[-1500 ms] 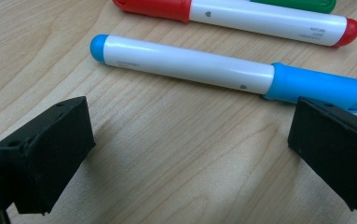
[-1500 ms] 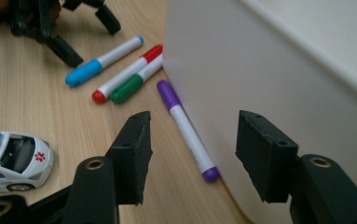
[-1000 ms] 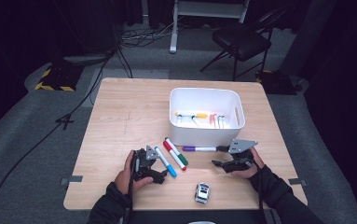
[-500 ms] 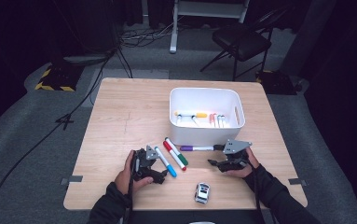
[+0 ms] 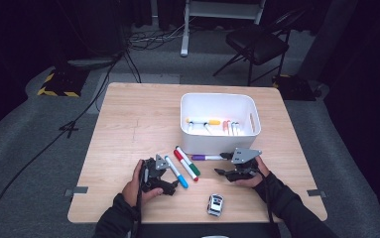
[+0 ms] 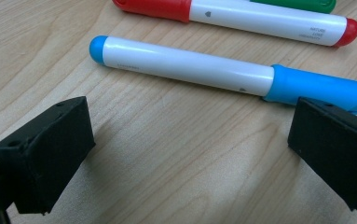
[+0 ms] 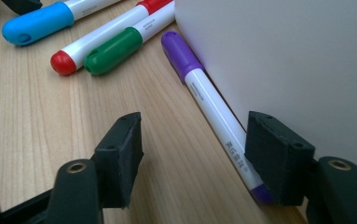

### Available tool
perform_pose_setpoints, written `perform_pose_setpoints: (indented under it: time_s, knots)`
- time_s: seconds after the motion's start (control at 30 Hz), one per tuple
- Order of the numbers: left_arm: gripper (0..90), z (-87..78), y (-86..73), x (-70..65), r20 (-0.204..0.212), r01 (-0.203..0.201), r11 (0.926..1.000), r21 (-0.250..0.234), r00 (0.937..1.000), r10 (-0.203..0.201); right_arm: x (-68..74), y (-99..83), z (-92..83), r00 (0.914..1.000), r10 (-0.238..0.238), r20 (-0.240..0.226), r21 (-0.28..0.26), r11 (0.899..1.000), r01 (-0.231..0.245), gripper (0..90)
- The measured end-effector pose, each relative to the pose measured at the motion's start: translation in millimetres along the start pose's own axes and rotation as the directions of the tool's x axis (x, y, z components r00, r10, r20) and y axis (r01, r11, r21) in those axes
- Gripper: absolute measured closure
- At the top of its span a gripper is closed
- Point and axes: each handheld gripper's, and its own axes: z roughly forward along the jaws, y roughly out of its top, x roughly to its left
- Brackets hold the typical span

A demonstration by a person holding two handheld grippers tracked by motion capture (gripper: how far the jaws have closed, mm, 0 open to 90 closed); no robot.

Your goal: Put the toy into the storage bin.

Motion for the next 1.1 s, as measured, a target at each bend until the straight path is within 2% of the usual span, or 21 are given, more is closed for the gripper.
perform_pose_setpoints:
  time_s: [0.3, 0.37, 0.5, 0.6, 0.67, 0.73, 0.8, 0.97, 1.1]
  knots:
    - [0.3, 0.1, 0.1, 0.1, 0.001, -0.002, 1.0, -0.001, 1.0, 0.002, -5.8, 4.6, 8.3, 0.9998, -0.013, 0.013, 0.003, 1.0, 0.013, 37.4]
    - [0.3, 0.0, 0.0, 0.0, 0.0, 0.0, 1.0, 0.0, 1.0, 0.0, -7.8, 4.3, 11.7, 0.9999, 0.01, 0.003, 0.028, 1.0, -0.01, 37.0]
    - [0.3, 0.0, 0.0, 0.0, 0.0, 0.0, 1.0, 0.0, 1.0, 0.0, -9.7, 5.1, 13.6, 0.9993, 0.034, -0.015, 0.042, 0.999, -0.033, 37.6]
    - [0.3, 0.1, 0.0, 0.1, 0.001, -0.002, 1.0, -0.001, 1.0, 0.002, -14.3, 3.2, 10.8, 0.9935, 0.093, -0.065, 0.065, 0.994, -0.089, 41.5]
    - [0.3, 0.0, 0.0, 0.0, 0.0, 0.0, 1.0, 0.0, 1.0, 0.0, -17.3, 0.8, 7.9, 0.9893, 0.113, -0.093, 0.073, 0.992, -0.106, 47.2]
    - [0.3, -0.1, 0.0, 0.0, 0.0, 0.0, 1.0, 0.0, 1.0, 0.0, -20.3, -2.9, 4.6, 0.9856, 0.114, -0.125, 0.063, 0.992, -0.107, 52.6]
    - [0.4, 0.0, 0.0, 0.0, 0.0, 0.0, 1.0, 0.0, 1.0, 0.0, -20.2, -5.6, 1.2, 0.9837, 0.12, -0.134, 0.063, 0.992, -0.113, 58.6]
    - [0.4, -0.1, 0.0, 0.0, 0.001, 0.0, 1.0, 0.0, 1.0, 0.0, -18.8, -9.3, -5.2, 0.9799, 0.098, -0.174, 0.059, 0.994, -0.089, 73.8]
    - [0.3, -0.1, 0.0, 0.0, 0.0, 0.0, 1.0, 0.0, 1.0, 0.0, -17.0, -11.4, -10.0, 0.9802, 0.074, -0.183, 0.063, 0.996, -0.064, 76.3]
